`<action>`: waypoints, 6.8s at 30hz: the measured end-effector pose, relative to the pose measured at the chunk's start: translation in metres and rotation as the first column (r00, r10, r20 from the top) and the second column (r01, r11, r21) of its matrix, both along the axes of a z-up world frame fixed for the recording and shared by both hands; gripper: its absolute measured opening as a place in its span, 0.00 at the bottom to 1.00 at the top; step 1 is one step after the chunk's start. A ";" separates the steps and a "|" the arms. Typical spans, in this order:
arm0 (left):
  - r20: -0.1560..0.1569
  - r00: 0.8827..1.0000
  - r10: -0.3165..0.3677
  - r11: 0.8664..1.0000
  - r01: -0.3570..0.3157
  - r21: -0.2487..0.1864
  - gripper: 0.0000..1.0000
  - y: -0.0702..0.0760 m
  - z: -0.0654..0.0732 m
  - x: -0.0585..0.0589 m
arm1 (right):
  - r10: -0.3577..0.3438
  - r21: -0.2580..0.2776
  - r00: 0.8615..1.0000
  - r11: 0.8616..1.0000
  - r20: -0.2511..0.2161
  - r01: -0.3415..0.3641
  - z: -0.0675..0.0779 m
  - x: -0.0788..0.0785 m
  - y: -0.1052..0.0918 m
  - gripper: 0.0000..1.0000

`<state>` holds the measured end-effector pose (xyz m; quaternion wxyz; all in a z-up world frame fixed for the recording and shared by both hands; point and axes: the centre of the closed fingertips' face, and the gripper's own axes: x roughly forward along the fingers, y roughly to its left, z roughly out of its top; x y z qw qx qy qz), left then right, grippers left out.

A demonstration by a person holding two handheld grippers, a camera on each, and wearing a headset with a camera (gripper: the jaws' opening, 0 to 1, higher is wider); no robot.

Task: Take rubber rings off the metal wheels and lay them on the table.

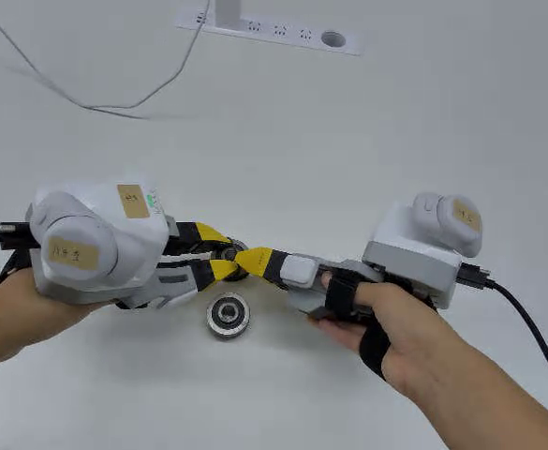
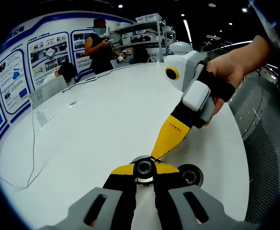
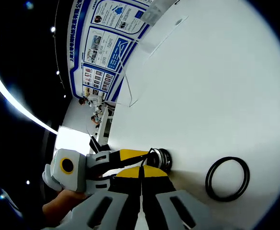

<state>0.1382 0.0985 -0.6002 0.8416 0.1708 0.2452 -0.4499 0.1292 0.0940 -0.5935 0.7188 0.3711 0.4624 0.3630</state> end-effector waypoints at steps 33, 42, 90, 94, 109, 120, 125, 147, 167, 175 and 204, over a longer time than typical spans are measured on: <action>0.056 0.998 -0.009 1.000 0.007 0.025 0.16 0.003 0.024 0.005 | -0.092 -0.033 0.996 0.995 -0.016 0.091 -0.003 0.013 -0.002 0.01; 0.070 0.997 0.025 0.998 -0.029 0.048 0.22 0.024 0.026 0.007 | -0.090 -0.024 0.996 0.996 -0.017 0.090 0.001 0.012 0.003 0.01; 0.092 0.994 0.059 0.997 -0.063 0.045 0.34 0.020 0.039 0.005 | -0.293 -0.203 0.956 0.938 -0.027 0.282 -0.023 -0.006 -0.111 0.02; 0.091 0.994 0.060 0.997 -0.065 0.044 0.34 0.020 0.039 0.005 | -0.282 -0.233 0.959 0.933 -0.003 0.274 -0.024 -0.007 -0.113 0.02; 0.087 0.995 0.050 0.997 -0.055 0.055 0.33 0.018 0.037 0.003 | -0.259 -0.301 0.965 0.917 0.046 0.260 -0.023 -0.008 -0.127 0.07; 0.072 0.997 0.032 0.998 -0.036 0.060 0.32 0.011 0.032 0.005 | -0.246 -0.178 0.959 0.946 0.143 0.269 0.006 0.007 -0.105 0.15; 0.066 0.997 0.032 0.997 -0.037 0.070 0.32 0.011 0.028 0.007 | -0.204 -0.118 0.962 0.967 0.182 0.227 0.015 0.007 -0.088 0.23; 0.019 0.999 -0.031 0.995 0.029 0.091 0.20 -0.006 0.011 0.006 | -0.101 -0.103 0.969 0.987 0.225 0.126 0.014 0.002 -0.062 0.46; -0.013 1.000 -0.014 0.998 0.015 0.066 0.15 -0.003 0.007 0.007 | -0.107 -0.066 0.973 0.990 0.202 0.122 0.015 0.002 -0.050 0.45; -0.021 1.000 -0.012 0.998 0.013 0.057 0.16 -0.002 0.005 0.007 | -0.116 -0.059 0.974 0.990 0.196 0.130 0.014 0.004 -0.050 0.45; -0.031 0.999 -0.006 0.999 0.007 0.034 0.15 -0.003 0.000 0.005 | -0.077 -0.021 0.981 0.996 0.176 0.082 0.008 0.002 -0.025 0.48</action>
